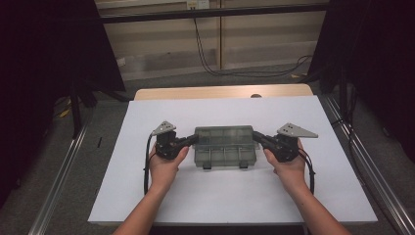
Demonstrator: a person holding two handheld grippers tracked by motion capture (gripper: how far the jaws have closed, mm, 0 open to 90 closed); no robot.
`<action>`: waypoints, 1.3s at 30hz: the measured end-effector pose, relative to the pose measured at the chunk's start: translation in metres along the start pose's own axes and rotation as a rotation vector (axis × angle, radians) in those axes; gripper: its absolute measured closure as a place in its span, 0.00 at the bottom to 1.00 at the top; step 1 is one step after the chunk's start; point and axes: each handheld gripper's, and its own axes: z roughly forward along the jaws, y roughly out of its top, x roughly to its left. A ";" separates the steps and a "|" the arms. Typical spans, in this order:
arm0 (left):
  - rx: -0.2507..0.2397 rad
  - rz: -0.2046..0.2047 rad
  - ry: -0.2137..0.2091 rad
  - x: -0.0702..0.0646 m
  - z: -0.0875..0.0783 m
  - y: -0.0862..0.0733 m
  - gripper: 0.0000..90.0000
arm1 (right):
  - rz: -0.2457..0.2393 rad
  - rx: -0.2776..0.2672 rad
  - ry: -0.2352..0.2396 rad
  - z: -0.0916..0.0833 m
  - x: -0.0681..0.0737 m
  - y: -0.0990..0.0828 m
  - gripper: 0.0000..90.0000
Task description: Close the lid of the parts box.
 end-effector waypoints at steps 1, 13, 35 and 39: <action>-0.002 0.004 0.000 -0.001 -0.001 -0.002 1.00 | 0.000 -0.002 0.000 -0.001 0.001 0.000 1.00; -0.016 0.020 -0.001 -0.010 -0.002 -0.023 1.00 | 0.006 0.020 -0.003 -0.010 0.009 -0.024 1.00; 0.012 0.032 0.020 -0.012 0.006 -0.048 1.00 | 0.014 0.095 -0.009 -0.005 0.016 -0.048 1.00; 0.011 0.031 0.029 -0.013 0.006 -0.048 1.00 | 0.024 0.097 -0.007 -0.005 0.016 -0.048 1.00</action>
